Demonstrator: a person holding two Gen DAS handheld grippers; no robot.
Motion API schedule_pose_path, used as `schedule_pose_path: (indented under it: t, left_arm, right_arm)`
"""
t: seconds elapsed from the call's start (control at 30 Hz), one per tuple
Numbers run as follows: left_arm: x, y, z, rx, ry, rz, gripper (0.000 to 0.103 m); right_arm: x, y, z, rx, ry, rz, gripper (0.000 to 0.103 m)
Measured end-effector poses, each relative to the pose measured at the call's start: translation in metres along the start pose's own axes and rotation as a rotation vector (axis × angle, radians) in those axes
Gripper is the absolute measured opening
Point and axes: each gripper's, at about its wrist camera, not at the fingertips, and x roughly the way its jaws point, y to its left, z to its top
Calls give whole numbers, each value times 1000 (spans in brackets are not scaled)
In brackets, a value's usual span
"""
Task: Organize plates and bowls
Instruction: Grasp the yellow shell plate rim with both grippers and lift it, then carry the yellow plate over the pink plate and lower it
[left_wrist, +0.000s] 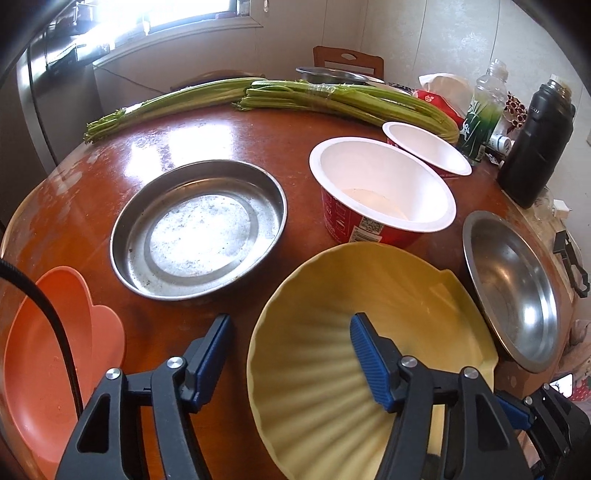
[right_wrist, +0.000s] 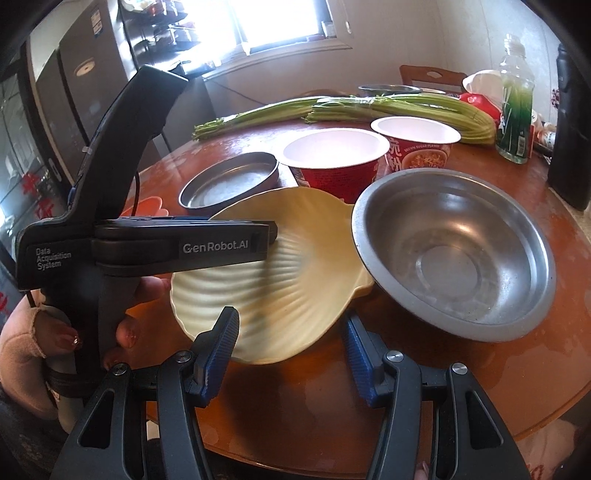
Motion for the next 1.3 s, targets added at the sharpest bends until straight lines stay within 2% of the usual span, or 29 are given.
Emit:
schedule_pose_path:
  t: [0.23,0.37,0.67,0.8,0.97,1.1,1.3]
  left_arm:
    - [-18,-3,-21,22,-9,34,61]
    - [-32,-5,-38,19,-1,12,60]
    - [-54,6,-64,-11,3,37,60]
    - [-60,10,-72,-24,9,17,58]
    - [-67,17,-67,-65,-22,13,59]
    - [-74,20,-54,-62,-61,39,60]
    - [-66,29,-31,-59,-71,50,60]
  right_arm:
    - [-2,5,-1,-36,0,14,60]
    - [-5,13,-4,-83,2,10,60]
    - [-7,29,-11,-188,13,17,60]
    - [-9,32,-15,-220,8,12,60]
    - [-13,23,-12,-173,1,20,60]
    - [-18,15,-12,-109,-1,30,60]
    - [-26,15,-16,-52,2,61,60]
